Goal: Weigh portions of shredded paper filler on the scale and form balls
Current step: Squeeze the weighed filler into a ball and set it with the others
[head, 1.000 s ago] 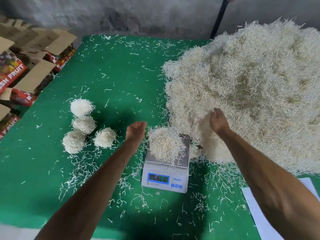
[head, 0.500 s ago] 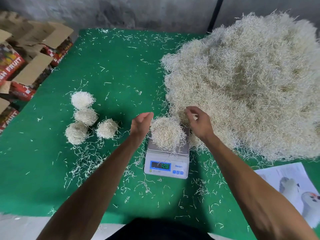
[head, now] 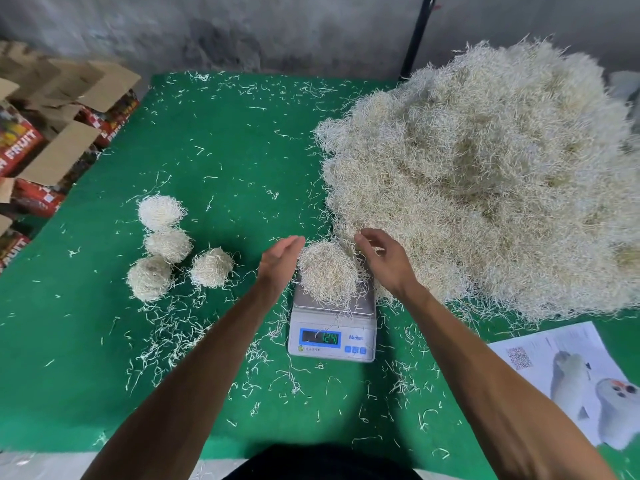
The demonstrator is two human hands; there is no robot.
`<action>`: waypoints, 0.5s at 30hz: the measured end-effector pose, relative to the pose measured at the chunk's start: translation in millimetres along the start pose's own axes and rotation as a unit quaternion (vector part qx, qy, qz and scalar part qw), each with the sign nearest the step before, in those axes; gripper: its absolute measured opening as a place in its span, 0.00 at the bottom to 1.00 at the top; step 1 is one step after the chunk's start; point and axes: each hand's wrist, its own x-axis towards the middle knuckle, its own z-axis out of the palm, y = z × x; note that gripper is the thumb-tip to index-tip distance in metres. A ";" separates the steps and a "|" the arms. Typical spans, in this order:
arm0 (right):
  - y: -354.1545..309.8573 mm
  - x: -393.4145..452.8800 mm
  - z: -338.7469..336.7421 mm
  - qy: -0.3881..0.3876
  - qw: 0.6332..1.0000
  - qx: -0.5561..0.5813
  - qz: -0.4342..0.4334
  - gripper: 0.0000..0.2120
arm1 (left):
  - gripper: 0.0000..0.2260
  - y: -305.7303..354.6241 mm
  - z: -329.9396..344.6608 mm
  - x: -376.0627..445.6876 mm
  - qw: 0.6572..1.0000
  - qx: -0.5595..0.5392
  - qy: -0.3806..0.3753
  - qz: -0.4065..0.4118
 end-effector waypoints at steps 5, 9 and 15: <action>-0.1 -5.5 5.8 0.010 1.000 -0.022 0.019 0.28 | 0.28 6.3 3.0 -0.4 0.998 -0.021 0.001 -0.063; -2.4 -13.9 34.3 -0.042 0.996 0.004 0.084 0.16 | 0.36 15.9 26.0 -10.3 0.988 -0.027 -0.055 -0.145; -24.1 -17.0 38.2 -0.029 0.987 0.152 0.041 0.16 | 0.48 24.1 44.1 -8.0 0.983 -0.050 -0.063 -0.164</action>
